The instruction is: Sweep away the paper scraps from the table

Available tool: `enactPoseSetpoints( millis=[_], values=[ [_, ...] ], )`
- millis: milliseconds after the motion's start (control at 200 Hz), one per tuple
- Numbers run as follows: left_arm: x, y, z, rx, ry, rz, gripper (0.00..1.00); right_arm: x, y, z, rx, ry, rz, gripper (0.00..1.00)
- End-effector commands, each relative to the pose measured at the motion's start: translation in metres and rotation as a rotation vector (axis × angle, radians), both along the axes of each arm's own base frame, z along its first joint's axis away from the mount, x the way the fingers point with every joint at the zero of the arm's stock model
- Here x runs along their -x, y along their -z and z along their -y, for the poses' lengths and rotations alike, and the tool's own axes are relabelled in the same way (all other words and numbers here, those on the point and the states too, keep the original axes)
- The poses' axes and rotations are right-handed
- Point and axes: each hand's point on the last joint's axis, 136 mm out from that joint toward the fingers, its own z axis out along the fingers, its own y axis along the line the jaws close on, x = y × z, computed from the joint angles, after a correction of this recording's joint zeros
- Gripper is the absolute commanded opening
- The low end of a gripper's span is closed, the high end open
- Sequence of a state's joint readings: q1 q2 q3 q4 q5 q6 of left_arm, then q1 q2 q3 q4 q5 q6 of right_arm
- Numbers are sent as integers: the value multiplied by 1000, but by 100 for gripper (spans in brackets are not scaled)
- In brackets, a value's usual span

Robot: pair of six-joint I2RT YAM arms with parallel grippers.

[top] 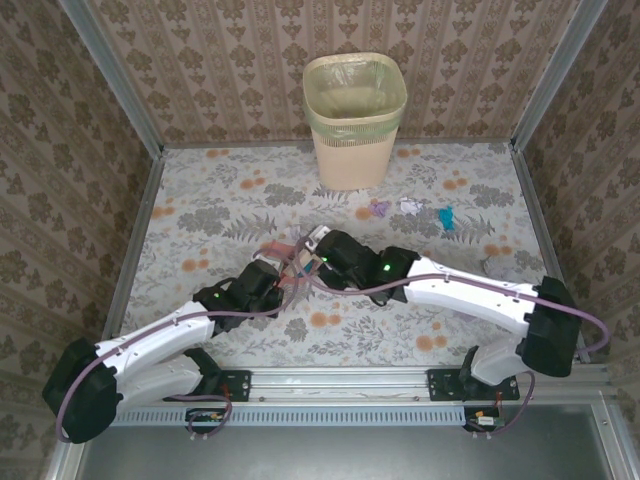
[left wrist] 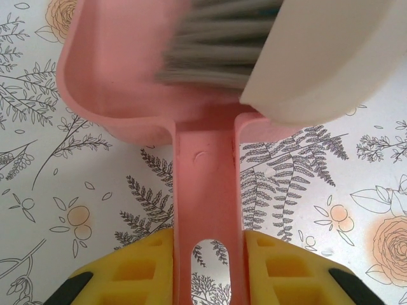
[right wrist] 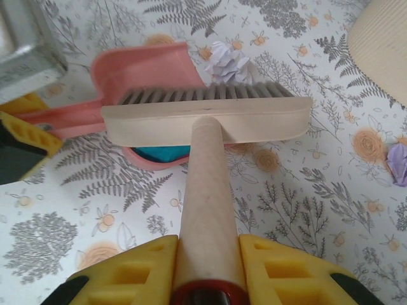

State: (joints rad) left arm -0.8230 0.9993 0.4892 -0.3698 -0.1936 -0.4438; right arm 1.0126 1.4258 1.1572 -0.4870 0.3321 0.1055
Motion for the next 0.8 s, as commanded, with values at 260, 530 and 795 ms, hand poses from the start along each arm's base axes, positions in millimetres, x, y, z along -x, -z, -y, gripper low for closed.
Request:
enactPoseSetpoints(
  millis=[260,530,795],
  values=[
    [3,-4,-2,21,5,7,0,-36,-44,52,-239,313,12,0],
    [3,-4,-2,23,5,7,0,-44,-8,46,-86,295,-89,0],
    [3,-3,-2,20,5,3,0,-9,6,26,14,109,-170,0]
  ],
)
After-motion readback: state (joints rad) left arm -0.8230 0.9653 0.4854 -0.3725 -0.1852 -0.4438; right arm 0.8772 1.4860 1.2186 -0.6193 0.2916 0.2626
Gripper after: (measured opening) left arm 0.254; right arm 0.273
